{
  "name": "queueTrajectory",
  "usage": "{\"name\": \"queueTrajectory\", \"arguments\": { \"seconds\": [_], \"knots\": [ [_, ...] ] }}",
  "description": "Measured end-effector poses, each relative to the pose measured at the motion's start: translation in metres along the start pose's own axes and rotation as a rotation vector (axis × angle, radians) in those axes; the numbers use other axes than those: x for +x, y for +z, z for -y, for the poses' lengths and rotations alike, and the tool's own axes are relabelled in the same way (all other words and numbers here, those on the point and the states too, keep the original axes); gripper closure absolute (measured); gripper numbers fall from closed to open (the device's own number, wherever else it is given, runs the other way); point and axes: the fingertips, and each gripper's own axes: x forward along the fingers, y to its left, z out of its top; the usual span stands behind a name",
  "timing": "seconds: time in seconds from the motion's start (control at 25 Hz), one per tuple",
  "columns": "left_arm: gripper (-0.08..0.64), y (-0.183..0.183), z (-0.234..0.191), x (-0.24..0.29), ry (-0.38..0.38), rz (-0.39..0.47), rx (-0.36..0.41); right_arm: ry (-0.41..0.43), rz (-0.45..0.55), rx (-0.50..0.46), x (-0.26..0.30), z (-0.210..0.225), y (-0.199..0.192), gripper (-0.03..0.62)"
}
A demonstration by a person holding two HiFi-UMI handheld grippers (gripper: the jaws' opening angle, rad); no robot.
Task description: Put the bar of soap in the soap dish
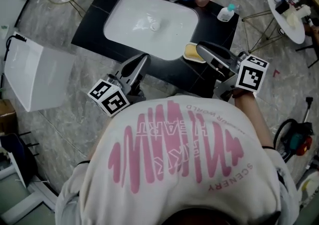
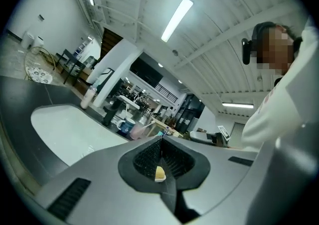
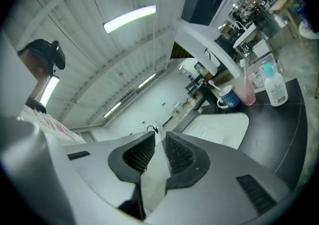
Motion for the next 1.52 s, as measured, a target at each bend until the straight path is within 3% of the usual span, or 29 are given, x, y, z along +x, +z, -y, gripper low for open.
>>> {"name": "queueTrajectory", "arguments": {
  "seconds": [0.16,0.44,0.88,1.52],
  "knots": [
    [0.551,0.0,0.018,0.024,-0.085,-0.037,0.013,-0.063,0.093,-0.055,-0.014,-0.005,0.007,0.562],
    [0.551,-0.005,0.046,0.046,-0.201,-0.076,0.019,-0.129,0.065,-0.129,-0.019,0.002,-0.007,0.571],
    [0.551,-0.01,0.046,0.041,-0.183,-0.077,0.027,-0.146,0.021,-0.177,-0.018,0.003,-0.015,0.575],
    [0.551,-0.014,0.043,0.04,-0.174,-0.083,0.032,-0.173,0.049,-0.2,-0.024,0.011,-0.01,0.575]
  ]
}}
